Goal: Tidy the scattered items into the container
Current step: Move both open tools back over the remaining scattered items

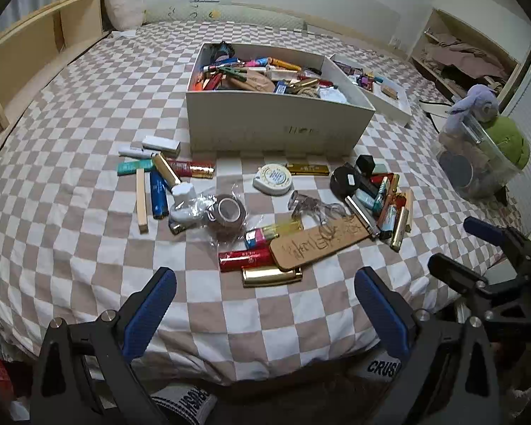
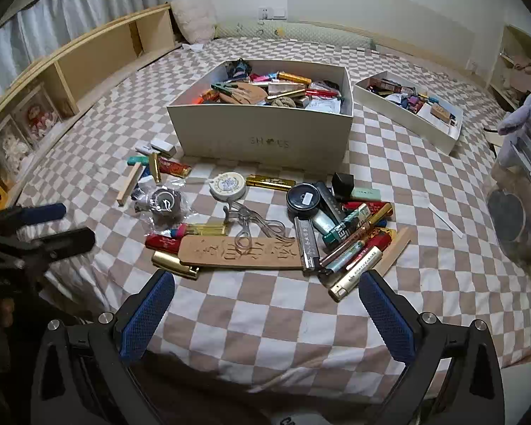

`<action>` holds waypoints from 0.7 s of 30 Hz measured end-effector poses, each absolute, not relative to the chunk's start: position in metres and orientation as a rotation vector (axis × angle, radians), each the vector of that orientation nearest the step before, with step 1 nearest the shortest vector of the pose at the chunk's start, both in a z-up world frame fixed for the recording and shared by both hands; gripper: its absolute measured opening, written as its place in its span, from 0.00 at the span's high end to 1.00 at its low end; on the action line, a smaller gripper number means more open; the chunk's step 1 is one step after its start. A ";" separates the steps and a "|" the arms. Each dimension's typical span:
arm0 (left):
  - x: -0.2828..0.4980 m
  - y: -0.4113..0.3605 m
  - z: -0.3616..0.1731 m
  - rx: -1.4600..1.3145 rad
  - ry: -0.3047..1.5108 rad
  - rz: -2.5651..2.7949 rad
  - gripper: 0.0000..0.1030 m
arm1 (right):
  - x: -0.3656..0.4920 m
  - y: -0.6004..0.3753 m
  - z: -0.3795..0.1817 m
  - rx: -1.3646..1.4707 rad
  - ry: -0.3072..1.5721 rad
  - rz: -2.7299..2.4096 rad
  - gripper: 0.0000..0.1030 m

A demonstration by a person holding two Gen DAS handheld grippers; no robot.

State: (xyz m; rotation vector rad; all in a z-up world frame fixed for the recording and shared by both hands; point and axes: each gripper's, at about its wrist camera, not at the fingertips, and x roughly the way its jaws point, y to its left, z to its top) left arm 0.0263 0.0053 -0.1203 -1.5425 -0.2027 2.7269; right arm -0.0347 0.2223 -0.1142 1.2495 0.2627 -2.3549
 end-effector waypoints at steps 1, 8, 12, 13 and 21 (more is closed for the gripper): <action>0.028 0.006 -0.122 -1.545 -0.198 2.729 0.02 | -0.033 0.221 -0.115 1.248 0.272 -2.355 0.00; 0.032 0.009 -0.135 -1.582 -0.148 2.744 0.02 | -0.034 0.216 -0.121 1.259 0.312 -2.348 0.00; 0.034 0.015 -0.134 -1.558 -0.106 2.745 0.02 | -0.034 0.218 -0.123 1.262 0.304 -2.344 0.00; 0.034 0.016 -0.135 -1.554 -0.102 2.746 0.02 | -0.034 0.219 -0.123 1.261 0.297 -2.346 0.00; 0.035 0.025 -0.144 -1.538 -0.061 2.737 0.02 | -0.037 0.240 -0.122 1.251 0.210 -2.401 0.00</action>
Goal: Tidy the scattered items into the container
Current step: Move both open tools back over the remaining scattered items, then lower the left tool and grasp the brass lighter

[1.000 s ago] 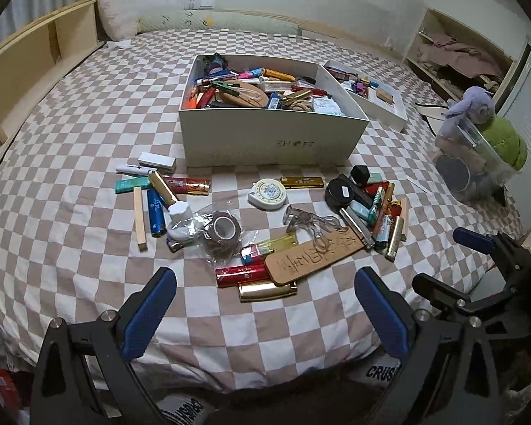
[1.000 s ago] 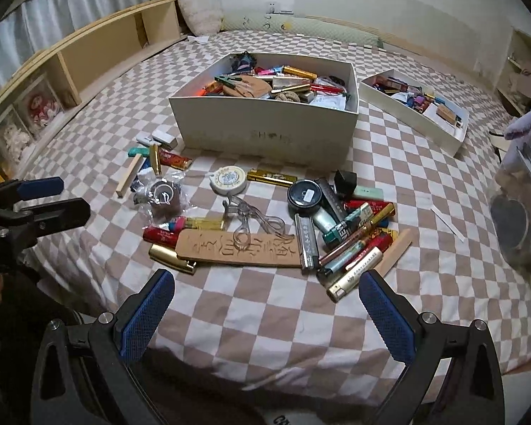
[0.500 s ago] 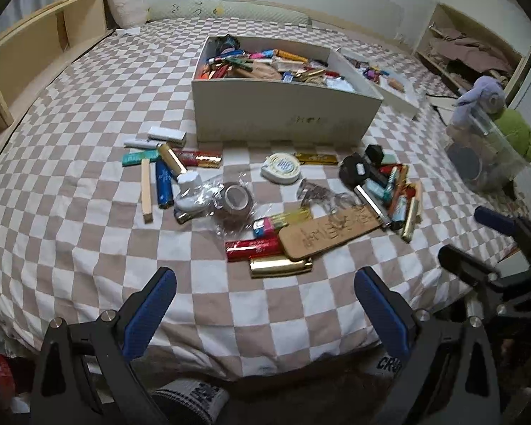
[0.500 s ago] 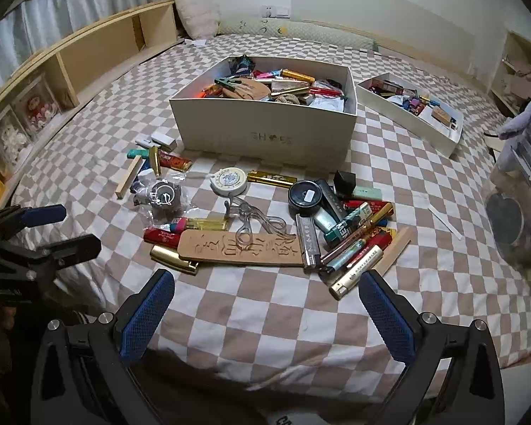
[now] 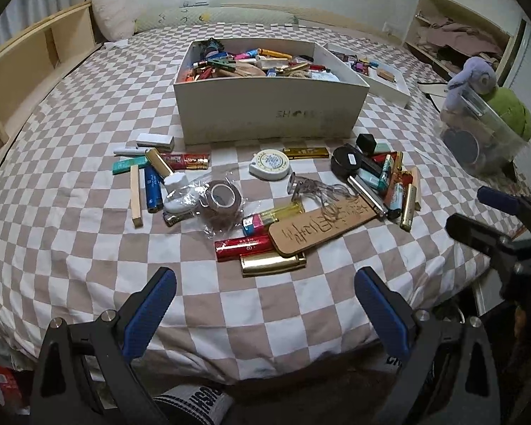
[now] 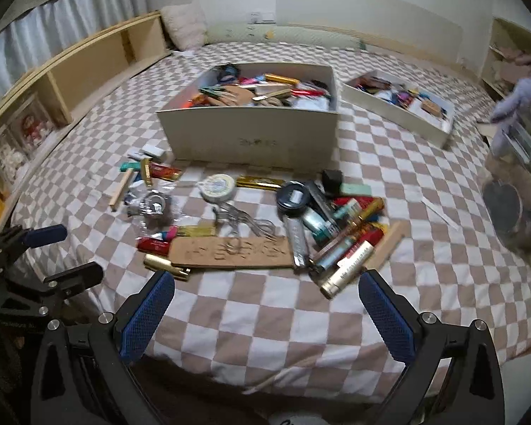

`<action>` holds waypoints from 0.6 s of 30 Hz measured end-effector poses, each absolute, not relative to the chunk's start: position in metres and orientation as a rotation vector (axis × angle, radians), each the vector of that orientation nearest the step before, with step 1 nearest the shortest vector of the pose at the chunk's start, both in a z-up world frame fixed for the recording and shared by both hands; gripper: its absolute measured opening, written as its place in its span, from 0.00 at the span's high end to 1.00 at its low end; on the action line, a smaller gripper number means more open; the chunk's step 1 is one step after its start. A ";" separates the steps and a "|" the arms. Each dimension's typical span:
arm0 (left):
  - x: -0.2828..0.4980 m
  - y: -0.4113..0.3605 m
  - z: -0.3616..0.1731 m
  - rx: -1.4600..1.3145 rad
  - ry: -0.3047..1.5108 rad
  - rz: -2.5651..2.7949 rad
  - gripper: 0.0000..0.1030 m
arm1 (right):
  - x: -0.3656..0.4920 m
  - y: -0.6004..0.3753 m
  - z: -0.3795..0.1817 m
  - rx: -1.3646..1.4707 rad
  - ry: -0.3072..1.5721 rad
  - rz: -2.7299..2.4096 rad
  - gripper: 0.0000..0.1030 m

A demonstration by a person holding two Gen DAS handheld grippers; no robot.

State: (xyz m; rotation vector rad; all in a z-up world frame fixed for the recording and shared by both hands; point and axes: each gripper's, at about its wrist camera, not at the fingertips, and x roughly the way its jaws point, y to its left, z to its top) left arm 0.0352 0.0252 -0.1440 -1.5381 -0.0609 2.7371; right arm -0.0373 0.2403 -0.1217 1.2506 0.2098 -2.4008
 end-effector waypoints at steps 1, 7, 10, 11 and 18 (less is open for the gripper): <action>0.036 0.026 -0.147 -1.544 -0.057 2.734 0.02 | -0.037 0.244 -0.122 1.246 0.204 -2.408 0.00; 0.037 0.029 -0.152 -1.542 -0.004 2.732 0.02 | -0.039 0.259 -0.119 1.194 0.191 -2.466 0.00; 0.037 0.028 -0.157 -1.556 -0.014 2.733 0.02 | -0.040 0.266 -0.117 1.179 0.153 -2.488 0.00; 0.037 0.027 -0.160 -1.564 -0.022 2.728 0.02 | -0.041 0.267 -0.116 1.175 0.142 -2.495 0.00; 0.036 0.029 -0.175 -1.593 -0.003 2.708 0.02 | -0.038 0.261 -0.119 1.153 0.152 -2.487 0.00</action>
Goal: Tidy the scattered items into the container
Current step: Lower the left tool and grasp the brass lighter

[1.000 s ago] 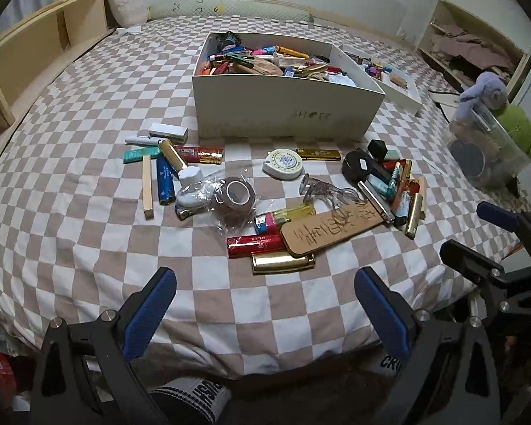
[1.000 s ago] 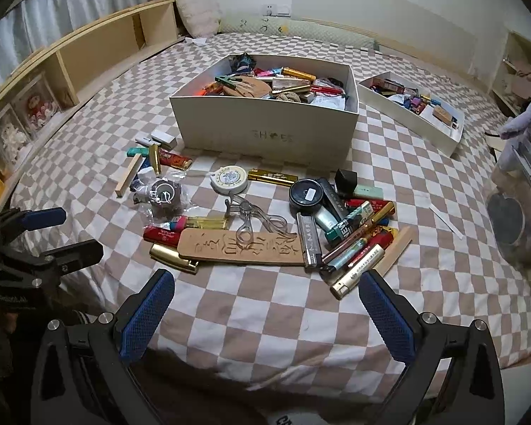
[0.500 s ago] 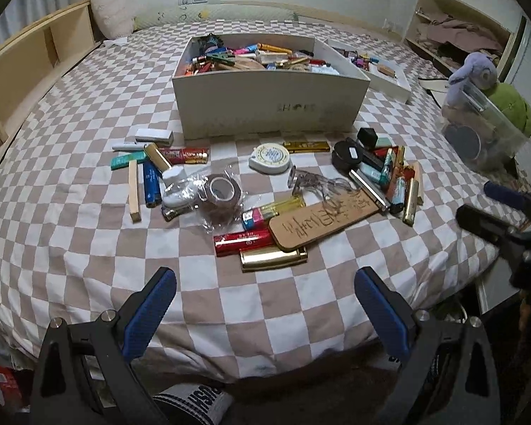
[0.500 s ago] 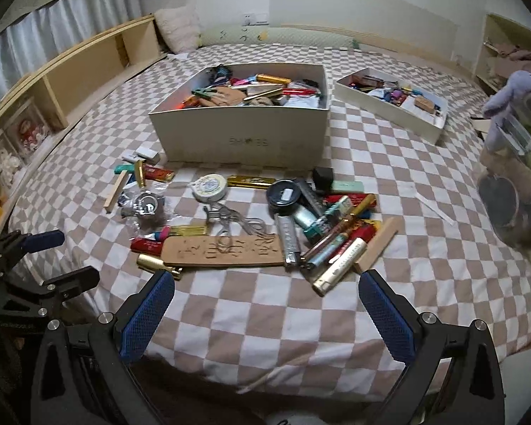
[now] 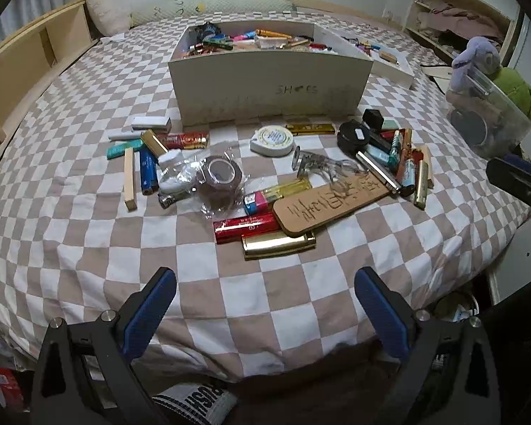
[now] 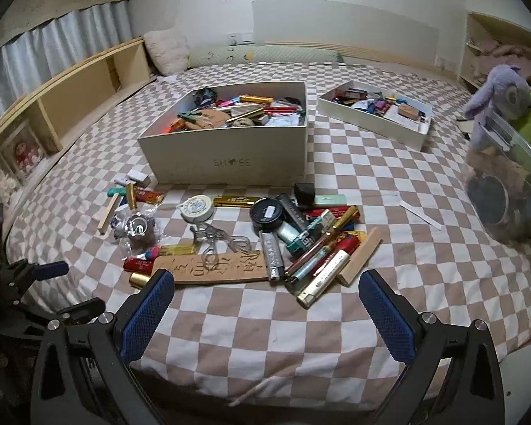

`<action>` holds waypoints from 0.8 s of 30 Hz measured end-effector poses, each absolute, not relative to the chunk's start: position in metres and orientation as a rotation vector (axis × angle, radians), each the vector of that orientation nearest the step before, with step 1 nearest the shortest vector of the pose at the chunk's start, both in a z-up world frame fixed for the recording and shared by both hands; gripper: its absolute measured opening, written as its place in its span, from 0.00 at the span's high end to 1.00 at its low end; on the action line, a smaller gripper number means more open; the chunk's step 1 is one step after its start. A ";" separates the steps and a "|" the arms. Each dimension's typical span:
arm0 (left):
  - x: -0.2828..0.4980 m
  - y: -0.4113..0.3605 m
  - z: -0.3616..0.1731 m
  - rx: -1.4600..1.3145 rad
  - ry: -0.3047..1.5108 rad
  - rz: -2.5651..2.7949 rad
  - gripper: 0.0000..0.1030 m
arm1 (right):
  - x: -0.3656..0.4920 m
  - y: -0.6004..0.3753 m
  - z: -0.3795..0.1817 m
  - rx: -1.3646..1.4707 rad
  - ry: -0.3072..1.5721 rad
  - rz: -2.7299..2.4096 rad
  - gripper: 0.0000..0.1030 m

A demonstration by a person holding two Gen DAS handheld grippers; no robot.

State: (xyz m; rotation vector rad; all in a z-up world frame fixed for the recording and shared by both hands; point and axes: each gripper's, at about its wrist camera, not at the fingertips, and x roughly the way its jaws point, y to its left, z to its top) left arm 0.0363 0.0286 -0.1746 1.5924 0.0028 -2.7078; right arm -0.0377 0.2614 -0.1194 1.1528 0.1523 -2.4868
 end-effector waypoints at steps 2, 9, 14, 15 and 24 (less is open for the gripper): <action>0.036 0.031 -0.182 1.609 -0.011 -2.701 0.02 | -0.035 0.258 -0.122 1.148 0.181 -2.484 0.00; 0.034 0.034 -0.206 1.600 0.073 -2.663 0.02 | -0.034 0.259 -0.138 1.195 0.210 -2.466 0.00; 0.029 0.038 -0.217 1.588 0.092 -2.650 0.02 | -0.028 0.264 -0.142 1.100 0.189 -2.528 0.00; 0.028 0.040 -0.218 1.576 0.079 -2.651 0.02 | -0.027 0.265 -0.142 1.078 0.190 -2.547 0.00; 0.007 0.047 -0.247 1.539 0.082 -2.603 0.03 | -0.050 0.306 -0.156 1.263 0.022 -2.525 0.00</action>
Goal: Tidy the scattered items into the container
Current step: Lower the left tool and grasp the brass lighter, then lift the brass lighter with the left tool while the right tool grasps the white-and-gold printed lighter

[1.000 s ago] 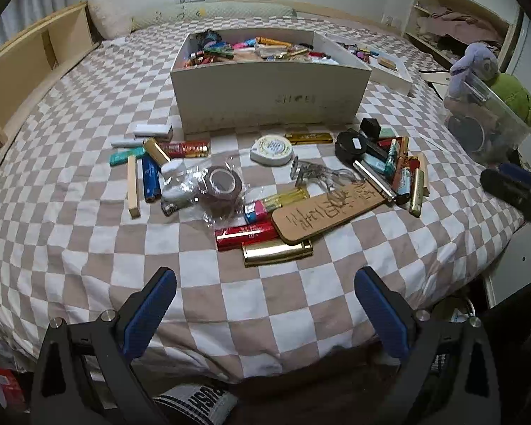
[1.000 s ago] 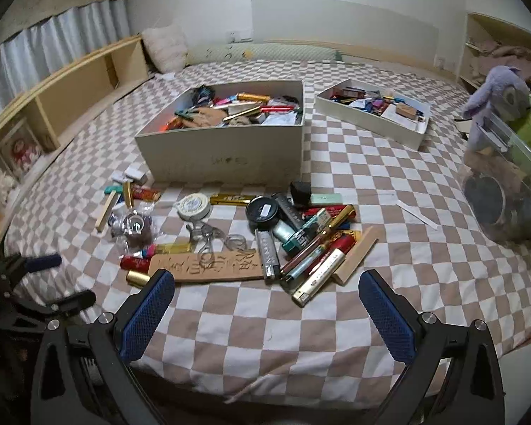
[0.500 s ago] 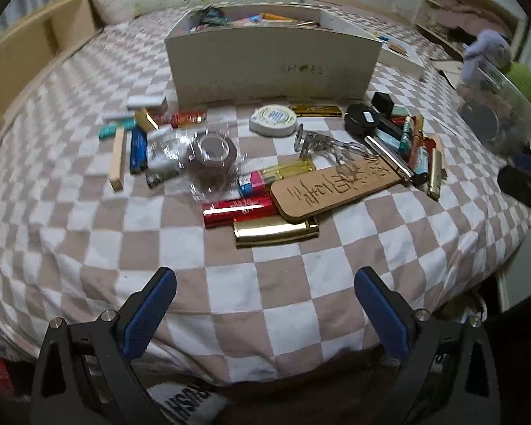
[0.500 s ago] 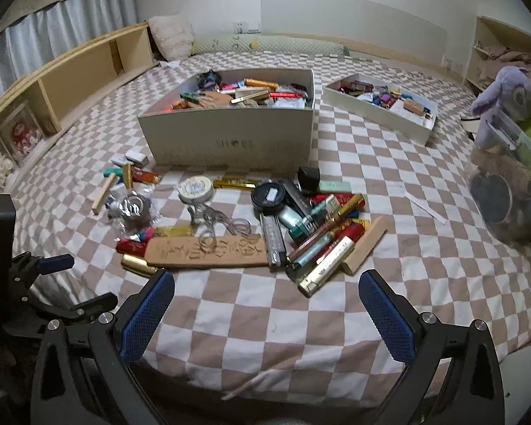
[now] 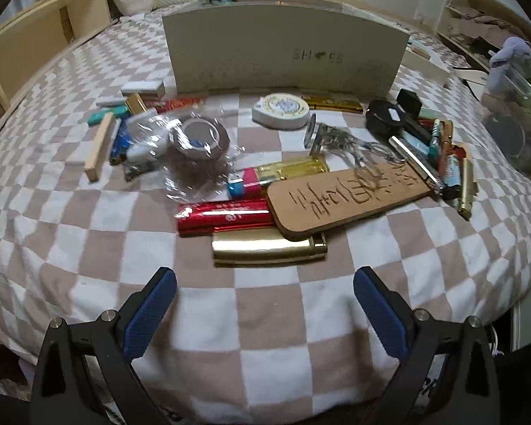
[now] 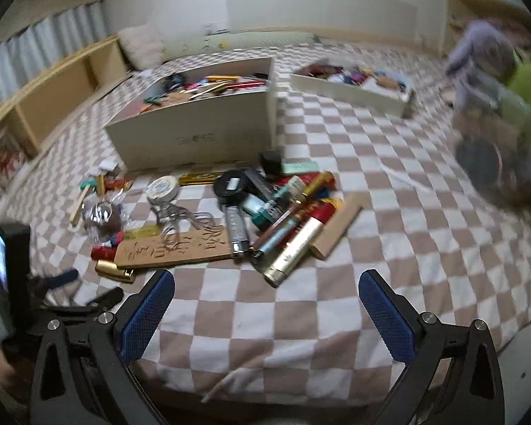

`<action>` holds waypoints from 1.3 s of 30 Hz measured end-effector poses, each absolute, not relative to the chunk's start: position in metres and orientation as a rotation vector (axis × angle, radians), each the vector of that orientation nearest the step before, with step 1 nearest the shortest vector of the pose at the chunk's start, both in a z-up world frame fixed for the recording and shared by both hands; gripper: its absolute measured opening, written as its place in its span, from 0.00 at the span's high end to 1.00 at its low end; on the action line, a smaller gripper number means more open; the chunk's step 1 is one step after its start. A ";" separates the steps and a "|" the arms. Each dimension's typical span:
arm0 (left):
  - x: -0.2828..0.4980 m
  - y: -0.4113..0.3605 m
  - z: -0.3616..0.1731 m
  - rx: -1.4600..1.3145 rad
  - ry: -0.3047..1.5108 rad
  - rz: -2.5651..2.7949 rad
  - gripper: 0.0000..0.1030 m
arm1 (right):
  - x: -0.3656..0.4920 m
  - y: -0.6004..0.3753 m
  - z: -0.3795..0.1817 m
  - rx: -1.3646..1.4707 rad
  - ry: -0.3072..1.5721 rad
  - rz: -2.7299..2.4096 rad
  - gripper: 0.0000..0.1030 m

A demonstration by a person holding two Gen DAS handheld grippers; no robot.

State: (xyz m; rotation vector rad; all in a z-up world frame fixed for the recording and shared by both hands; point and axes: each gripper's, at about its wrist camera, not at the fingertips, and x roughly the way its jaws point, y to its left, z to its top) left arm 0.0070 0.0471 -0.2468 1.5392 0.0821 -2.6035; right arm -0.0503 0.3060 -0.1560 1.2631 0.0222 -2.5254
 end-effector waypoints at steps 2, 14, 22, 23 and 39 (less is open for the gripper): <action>0.002 0.048 -0.255 1.546 0.090 -2.568 0.03 | -0.051 0.314 -0.158 1.276 -0.013 -2.527 0.00; -0.006 0.050 -0.251 1.541 0.047 -2.572 0.28 | -0.046 0.289 -0.181 1.242 0.397 -2.331 0.00; 0.010 0.045 -0.243 1.651 0.126 -2.562 0.29 | -0.055 0.260 -0.194 1.242 0.548 -2.170 0.00; 0.013 0.043 -0.241 1.666 0.148 -2.562 0.29 | -0.056 0.257 -0.197 1.253 0.543 -2.158 0.00; 0.034 0.041 -0.216 1.728 0.189 -2.679 0.28 | -0.086 0.265 -0.188 1.207 0.513 -1.994 0.00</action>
